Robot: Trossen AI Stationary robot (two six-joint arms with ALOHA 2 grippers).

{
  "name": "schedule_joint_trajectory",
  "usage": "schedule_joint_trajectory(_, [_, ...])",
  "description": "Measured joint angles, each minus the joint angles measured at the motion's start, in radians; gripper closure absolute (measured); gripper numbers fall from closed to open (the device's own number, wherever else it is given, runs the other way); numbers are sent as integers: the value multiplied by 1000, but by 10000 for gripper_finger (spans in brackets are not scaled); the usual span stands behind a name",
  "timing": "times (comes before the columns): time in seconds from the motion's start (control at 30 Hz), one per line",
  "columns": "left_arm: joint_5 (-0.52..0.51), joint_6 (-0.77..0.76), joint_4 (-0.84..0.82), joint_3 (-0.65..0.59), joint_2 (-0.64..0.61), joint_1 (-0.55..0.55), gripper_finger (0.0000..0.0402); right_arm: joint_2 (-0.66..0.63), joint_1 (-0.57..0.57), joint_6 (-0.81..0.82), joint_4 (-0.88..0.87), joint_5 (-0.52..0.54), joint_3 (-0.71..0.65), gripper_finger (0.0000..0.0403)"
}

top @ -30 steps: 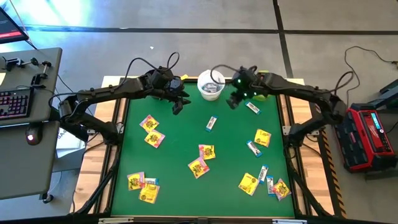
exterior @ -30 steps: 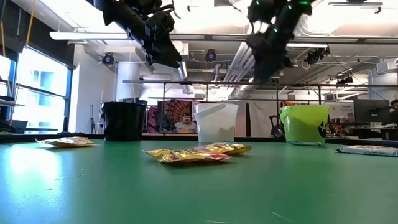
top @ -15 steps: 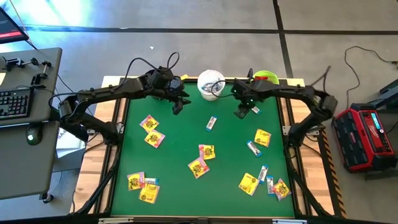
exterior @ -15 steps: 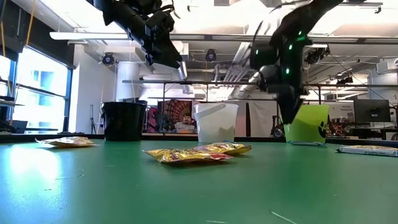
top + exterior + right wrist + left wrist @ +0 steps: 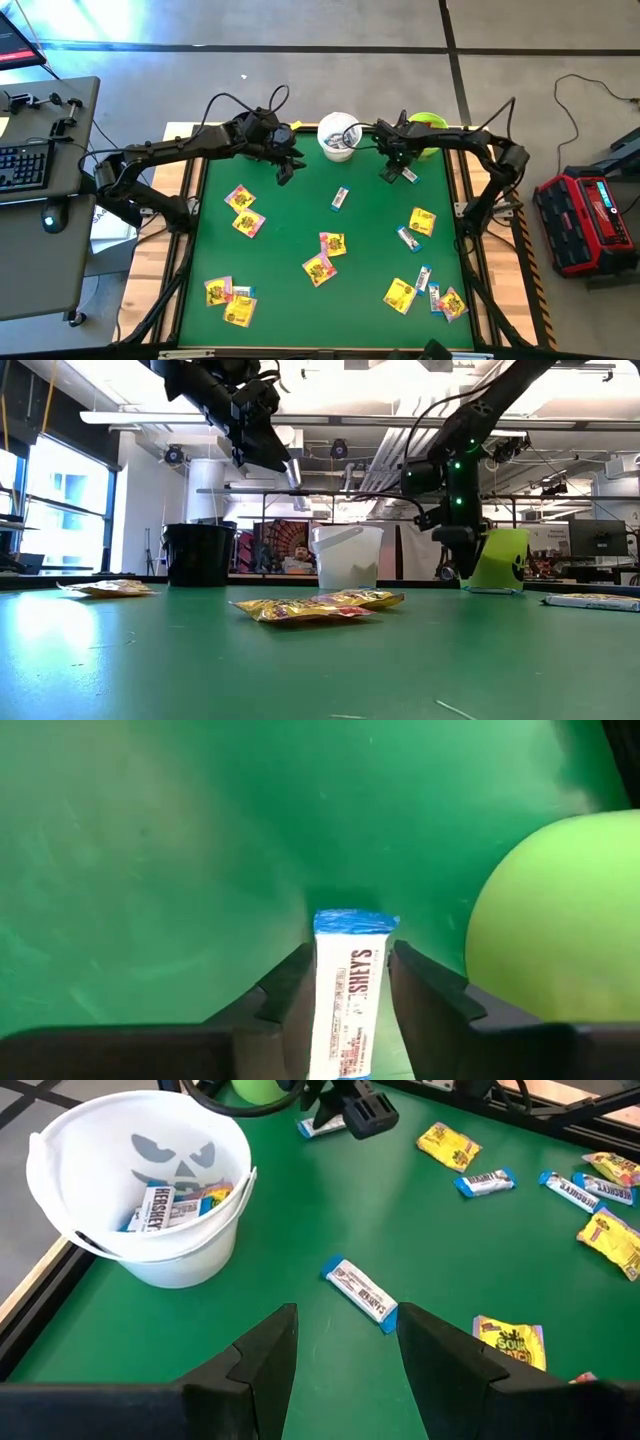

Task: Sort candy by brand, put in halloween buckets
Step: Put the white candy into the white bucket

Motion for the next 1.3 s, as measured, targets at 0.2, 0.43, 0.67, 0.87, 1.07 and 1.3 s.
schedule_joint_trajectory(0.2, [0, 2, 1, 0, 0, 0, 236, 0, -4, -4, -8, -7, 0, 298])
schedule_joint_trajectory(0.43, [0, 2, 1, 0, 0, 0, 236, -9, 24, -35, -85, 22, 92, 256])
schedule_joint_trajectory(0.67, [0, 2, 0, 0, 0, 0, 236, -13, 57, -328, -138, -147, 197, 226])
schedule_joint_trajectory(0.87, [0, 2, -1, 0, 0, 0, 236, -11, 52, -587, -143, -227, 159, 224])
schedule_joint_trajectory(1.07, [0, 2, -2, 0, 0, 0, 236, -11, -2, -655, -79, -203, 100, 224])
schedule_joint_trajectory(1.3, [0, 2, -2, 0, 0, 0, 236, 39, -34, -677, -68, -177, 83, 224])
